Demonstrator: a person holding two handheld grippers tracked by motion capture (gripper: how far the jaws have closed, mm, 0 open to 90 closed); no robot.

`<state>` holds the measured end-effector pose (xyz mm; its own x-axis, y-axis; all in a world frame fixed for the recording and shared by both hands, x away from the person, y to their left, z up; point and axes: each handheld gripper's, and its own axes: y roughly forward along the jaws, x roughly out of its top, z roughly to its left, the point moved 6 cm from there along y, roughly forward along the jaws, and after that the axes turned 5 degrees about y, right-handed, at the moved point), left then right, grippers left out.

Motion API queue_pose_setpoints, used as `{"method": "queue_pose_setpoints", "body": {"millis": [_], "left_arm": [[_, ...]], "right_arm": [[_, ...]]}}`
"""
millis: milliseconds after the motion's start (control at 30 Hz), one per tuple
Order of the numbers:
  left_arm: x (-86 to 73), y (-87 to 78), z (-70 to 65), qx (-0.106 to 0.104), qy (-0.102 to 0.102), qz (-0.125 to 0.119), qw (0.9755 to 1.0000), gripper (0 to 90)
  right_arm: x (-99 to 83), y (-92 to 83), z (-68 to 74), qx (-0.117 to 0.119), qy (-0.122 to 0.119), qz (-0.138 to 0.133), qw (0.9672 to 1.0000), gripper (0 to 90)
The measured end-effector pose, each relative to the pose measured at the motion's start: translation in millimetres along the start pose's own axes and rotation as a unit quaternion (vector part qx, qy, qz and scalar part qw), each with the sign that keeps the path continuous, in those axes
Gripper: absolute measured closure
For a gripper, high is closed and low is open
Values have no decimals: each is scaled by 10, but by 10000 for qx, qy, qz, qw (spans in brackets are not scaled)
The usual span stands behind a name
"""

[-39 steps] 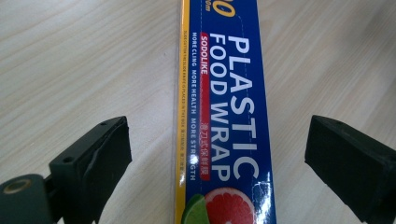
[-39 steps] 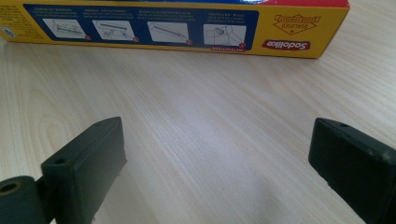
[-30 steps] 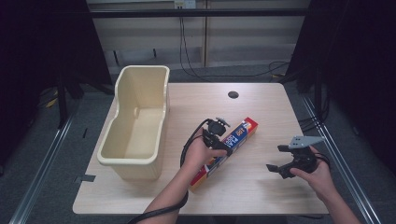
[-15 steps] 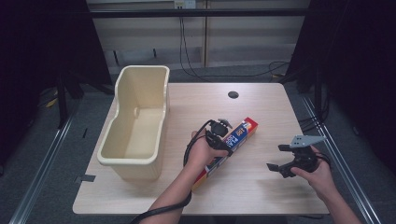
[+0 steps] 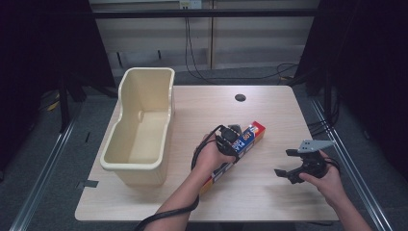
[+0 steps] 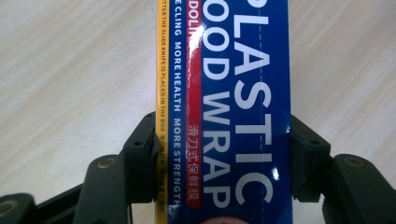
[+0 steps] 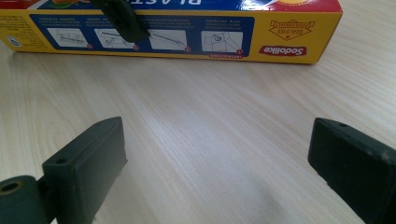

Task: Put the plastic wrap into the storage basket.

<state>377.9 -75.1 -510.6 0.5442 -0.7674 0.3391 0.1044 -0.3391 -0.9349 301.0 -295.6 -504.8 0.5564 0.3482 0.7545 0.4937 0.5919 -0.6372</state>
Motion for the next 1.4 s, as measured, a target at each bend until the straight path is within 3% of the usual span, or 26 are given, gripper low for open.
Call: {"method": "queue_pose_setpoints", "body": {"millis": [100,233,367,800,1000,1133,1400], "left_arm": [[-7,-41,-15,-240,-283,38,9993,404],[-1,-175,0,-130,-81,307,9994,405],[-1,-319,9,-232,-179,472,9985,406],[52,-813,52,-390,-458,320,9977,405],[38,-941,94,-465,-574,298,9968,405],[33,-1027,124,-383,-656,279,9967,405],[25,-1191,179,-421,-800,235,9956,405]], "right_arm": [[-1,5,5,-19,-26,4,10000,42],[-3,7,4,-11,-23,9,10000,42],[-2,7,4,-7,-13,0,10000,42],[5,14,30,38,-27,-2,10000,37],[4,22,42,68,-33,17,10000,34],[3,22,53,133,-43,21,9999,23],[1,28,68,103,-90,72,9999,21]]}}
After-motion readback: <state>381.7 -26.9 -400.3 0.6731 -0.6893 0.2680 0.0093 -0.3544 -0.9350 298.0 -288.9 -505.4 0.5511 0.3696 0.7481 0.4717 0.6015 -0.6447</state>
